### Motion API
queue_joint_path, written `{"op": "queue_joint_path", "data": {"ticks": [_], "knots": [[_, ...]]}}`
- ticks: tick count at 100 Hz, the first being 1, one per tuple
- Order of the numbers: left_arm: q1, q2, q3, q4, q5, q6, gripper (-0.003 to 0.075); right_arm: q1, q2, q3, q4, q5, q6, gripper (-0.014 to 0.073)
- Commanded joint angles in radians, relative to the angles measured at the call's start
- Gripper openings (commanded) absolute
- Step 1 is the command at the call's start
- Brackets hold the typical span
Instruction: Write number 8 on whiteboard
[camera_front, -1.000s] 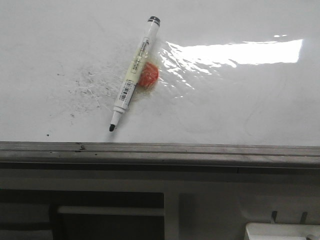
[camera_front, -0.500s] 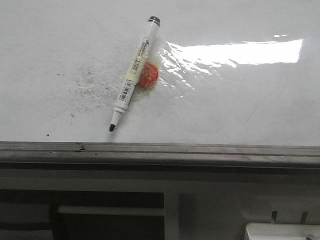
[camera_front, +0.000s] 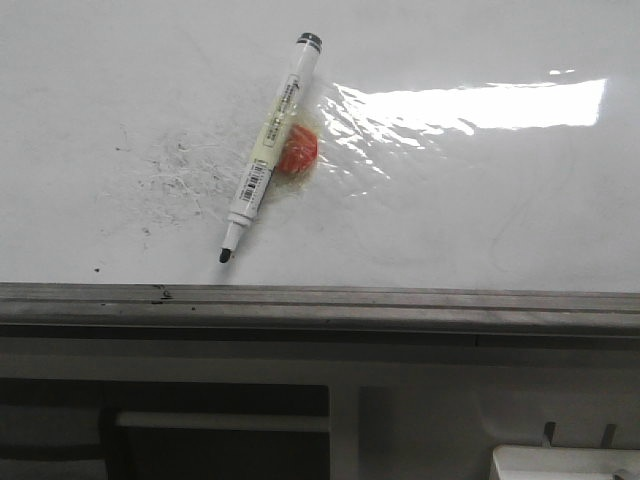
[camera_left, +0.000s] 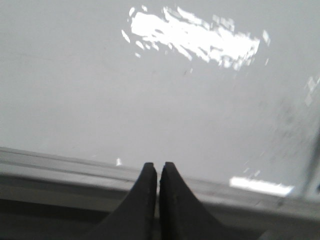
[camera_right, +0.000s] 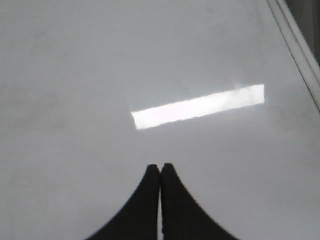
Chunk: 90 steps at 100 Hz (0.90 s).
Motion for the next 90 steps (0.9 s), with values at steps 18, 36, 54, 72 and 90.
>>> {"op": "queue_joint_path", "data": {"ticks": [18, 36, 54, 72, 90], "knots": [[0.002, -0.026, 0.036, -0.642, -0.256, 0.0, -0.002, -0.005, -0.022, -0.041, 0.119, -0.071, 0.011, -0.0063], [0.0, -0.011, -0.058, -0.446, -0.064, 0.038, -0.002, -0.005, -0.022, -0.146, 0.119, 0.06, 0.011, -0.0063], [0.0, 0.152, -0.272, -0.184, 0.204, 0.093, 0.0027, 0.033, 0.032, -0.3, 0.058, 0.38, 0.009, -0.0063], [0.0, 0.393, -0.455, -0.247, 0.369, 0.408, 0.0384, 0.108, 0.154, -0.44, 0.012, 0.596, -0.099, 0.008], [-0.1, 0.555, -0.513, -0.388, 0.304, 0.607, 0.0377, 0.162, 0.25, -0.557, 0.012, 0.693, -0.104, 0.0413]]}}
